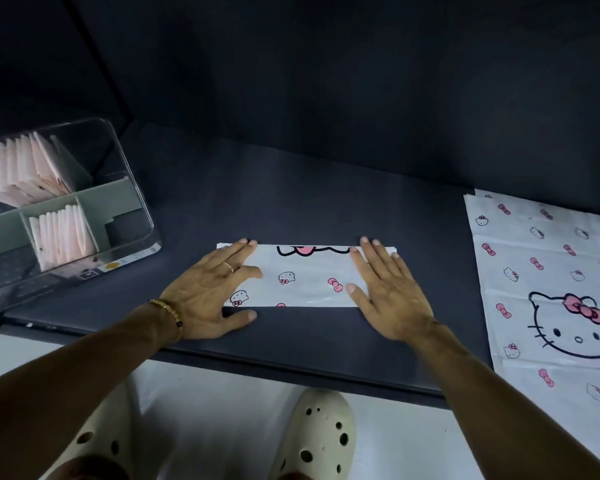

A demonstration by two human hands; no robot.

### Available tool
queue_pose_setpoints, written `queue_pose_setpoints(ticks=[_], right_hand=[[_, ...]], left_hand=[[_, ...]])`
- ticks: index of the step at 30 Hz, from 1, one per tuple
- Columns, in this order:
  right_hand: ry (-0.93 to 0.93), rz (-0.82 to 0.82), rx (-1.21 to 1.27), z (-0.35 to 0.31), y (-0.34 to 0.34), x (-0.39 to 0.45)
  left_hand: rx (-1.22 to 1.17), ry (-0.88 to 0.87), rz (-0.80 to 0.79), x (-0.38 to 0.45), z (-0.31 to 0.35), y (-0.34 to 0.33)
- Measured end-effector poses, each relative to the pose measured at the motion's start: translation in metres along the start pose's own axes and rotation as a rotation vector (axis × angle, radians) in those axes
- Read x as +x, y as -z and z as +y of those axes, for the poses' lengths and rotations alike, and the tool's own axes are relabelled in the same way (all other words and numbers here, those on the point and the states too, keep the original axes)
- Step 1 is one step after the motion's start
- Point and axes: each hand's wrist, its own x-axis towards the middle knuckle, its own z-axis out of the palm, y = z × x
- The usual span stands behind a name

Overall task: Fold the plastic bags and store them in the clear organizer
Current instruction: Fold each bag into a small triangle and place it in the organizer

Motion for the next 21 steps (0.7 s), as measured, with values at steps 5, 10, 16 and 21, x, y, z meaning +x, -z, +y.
queue_pose_setpoints(ticks=[5,10,16,21], right_hand=[[0.002,-0.017,0.01,0.002,0.0,0.001],[0.01,-0.048,-0.05,-0.001,0.006,0.001],[0.048,0.227,0.167,-0.081,0.029,-0.006],[0.009,0.408,0.305,-0.14,0.031,-0.009]], left_hand=[[-0.008,-0.056,-0.096,-0.001,-0.006,0.011],[0.029,-0.042,-0.093,0.003,-0.002,0.016],[-0.03,0.123,-0.151,0.014,0.024,0.022],[-0.039,0.259,-0.194,0.01,0.054,0.033]])
